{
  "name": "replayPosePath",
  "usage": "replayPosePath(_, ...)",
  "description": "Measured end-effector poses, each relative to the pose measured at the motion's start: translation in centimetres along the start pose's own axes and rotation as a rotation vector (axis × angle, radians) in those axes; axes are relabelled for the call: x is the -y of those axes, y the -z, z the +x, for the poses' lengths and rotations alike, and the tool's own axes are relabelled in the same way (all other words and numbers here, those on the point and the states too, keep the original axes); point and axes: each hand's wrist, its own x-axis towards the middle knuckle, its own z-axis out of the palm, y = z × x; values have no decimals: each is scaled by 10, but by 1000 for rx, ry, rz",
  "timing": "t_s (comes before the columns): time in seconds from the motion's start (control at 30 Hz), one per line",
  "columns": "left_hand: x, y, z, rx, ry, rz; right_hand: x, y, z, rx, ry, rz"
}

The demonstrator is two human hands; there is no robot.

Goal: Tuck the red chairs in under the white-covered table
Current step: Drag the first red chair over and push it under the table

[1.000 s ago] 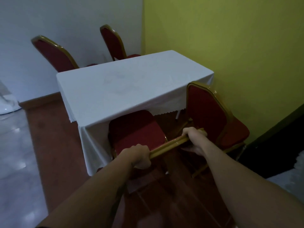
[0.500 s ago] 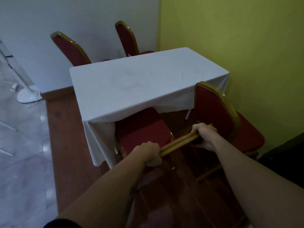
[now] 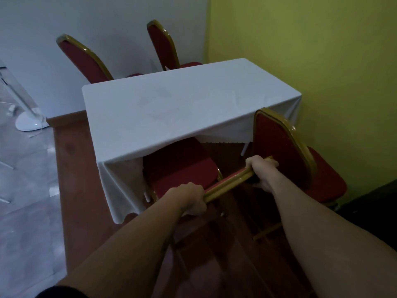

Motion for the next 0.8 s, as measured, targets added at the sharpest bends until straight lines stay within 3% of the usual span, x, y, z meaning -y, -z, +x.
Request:
replayPosePath(0.2, 10, 4, 7, 0, 35, -8, 2, -8, 7, -26, 19, -17)
replayPosePath(0.43, 45, 15, 8, 12, 87, -11, 4, -26, 5, 165, -18, -68)
replayPosePath(0.67, 35, 58, 21, 280, 77, -139, 31, 4, 6, 236, -147, -553)
replayPosePath(0.8, 16, 103, 32, 196, -81, -232, 49, 41, 12, 79, -41, -773)
